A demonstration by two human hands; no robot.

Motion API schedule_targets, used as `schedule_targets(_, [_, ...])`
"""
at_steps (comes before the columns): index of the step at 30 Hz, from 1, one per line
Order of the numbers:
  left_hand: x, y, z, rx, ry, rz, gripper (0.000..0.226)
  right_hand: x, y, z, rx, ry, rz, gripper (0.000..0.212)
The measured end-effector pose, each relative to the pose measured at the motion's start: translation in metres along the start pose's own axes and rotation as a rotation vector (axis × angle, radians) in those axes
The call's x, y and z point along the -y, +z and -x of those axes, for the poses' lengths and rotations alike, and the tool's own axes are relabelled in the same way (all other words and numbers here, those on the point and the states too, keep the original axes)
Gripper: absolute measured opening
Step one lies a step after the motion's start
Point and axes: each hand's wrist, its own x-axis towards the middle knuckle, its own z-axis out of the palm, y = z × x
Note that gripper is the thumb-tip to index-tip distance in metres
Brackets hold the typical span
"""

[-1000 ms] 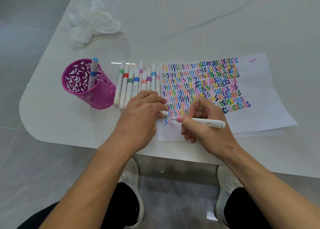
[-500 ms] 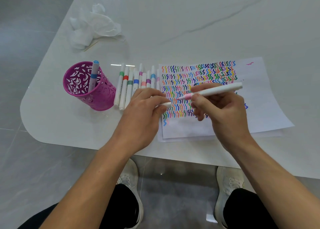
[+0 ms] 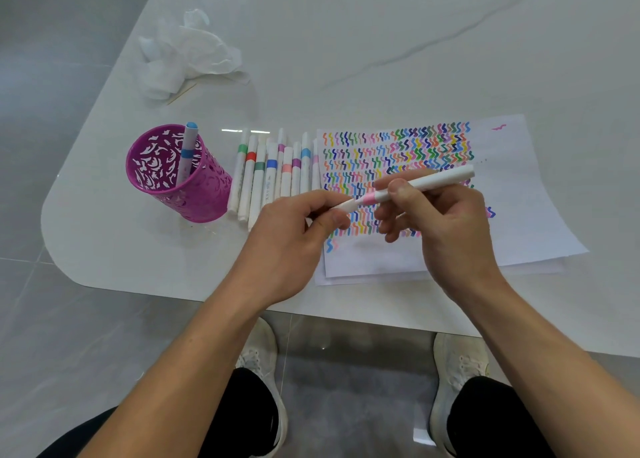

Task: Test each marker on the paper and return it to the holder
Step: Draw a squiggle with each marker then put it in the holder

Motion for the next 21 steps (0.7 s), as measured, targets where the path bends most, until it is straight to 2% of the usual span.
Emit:
schedule_targets(7, [0.000, 0.000, 0.002, 0.020, 0.013, 0.030, 0.021, 0.000, 0.006, 0.003, 0.013, 0.001, 0.017, 0.019])
schedule_targets(14, [0.005, 0.007, 0.010, -0.115, 0.045, 0.130, 0.020, 0.001, 0.009, 0.008, 0.029, 0.065, -0.046, 0.023])
schedule_targets(21, [0.003, 0.011, 0.017, -0.204, 0.113, 0.095, 0.019, 0.001, 0.012, 0.013, 0.015, 0.100, -0.099, 0.023])
